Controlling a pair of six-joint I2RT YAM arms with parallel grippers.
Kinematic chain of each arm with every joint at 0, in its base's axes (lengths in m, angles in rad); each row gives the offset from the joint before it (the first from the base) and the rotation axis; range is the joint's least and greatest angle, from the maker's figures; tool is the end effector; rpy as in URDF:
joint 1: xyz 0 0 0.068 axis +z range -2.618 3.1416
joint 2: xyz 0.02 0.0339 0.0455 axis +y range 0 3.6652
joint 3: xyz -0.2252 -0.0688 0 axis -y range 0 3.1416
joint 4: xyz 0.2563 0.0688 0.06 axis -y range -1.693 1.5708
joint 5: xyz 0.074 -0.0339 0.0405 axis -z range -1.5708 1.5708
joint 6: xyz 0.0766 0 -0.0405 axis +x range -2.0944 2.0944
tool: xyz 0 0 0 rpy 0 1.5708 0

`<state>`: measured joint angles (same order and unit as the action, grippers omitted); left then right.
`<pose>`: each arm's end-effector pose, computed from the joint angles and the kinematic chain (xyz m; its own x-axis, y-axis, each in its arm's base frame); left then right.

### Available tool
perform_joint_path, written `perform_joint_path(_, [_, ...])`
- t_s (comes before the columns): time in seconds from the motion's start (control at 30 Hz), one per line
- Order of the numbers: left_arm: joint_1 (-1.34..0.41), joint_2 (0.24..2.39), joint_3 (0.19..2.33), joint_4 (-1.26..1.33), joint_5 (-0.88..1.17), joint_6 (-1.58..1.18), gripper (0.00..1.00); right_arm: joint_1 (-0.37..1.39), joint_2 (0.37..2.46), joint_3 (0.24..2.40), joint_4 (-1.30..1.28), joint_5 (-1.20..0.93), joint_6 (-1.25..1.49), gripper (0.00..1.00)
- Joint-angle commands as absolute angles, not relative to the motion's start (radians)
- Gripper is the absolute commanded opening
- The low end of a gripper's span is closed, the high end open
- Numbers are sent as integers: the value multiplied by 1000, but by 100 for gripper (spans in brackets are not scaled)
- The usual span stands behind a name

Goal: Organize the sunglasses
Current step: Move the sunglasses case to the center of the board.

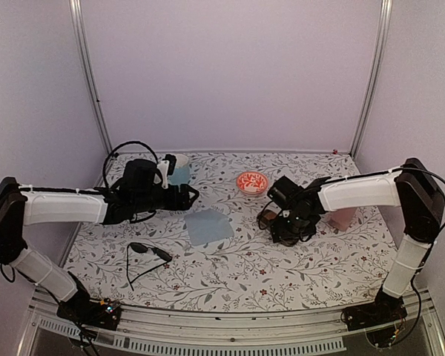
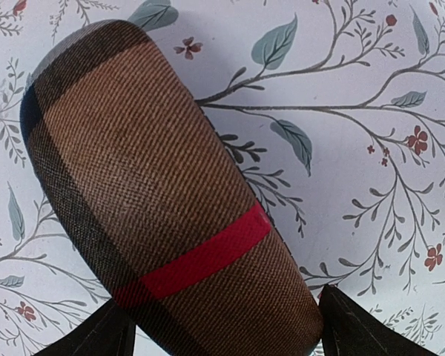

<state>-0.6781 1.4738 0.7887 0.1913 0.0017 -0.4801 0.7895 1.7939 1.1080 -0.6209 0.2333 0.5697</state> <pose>0.2859 -0.2305 0.1505 -0.6177 -0.0955 -0.7806 0.3869 0.8272 -0.4074 0.2555 0.2324 0.0738 -0.9221 -0.1845 -0.3401 -0.1792 0.9827 -0.0472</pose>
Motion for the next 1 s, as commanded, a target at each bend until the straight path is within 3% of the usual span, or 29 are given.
perform_joint_path(0.0, [-614, 1437, 778, 114, -42, -441, 85, 781, 1742, 1090, -611, 255, 524, 87])
perform_joint_path(0.67, [-555, 1434, 750, 155, 32, -478, 87, 695, 1884, 1195, -460, 216, 282, 81])
perform_joint_path(0.97, [-555, 1435, 741, 164, 38, -475, 88, 691, 1832, 1201, -426, 171, 260, 88])
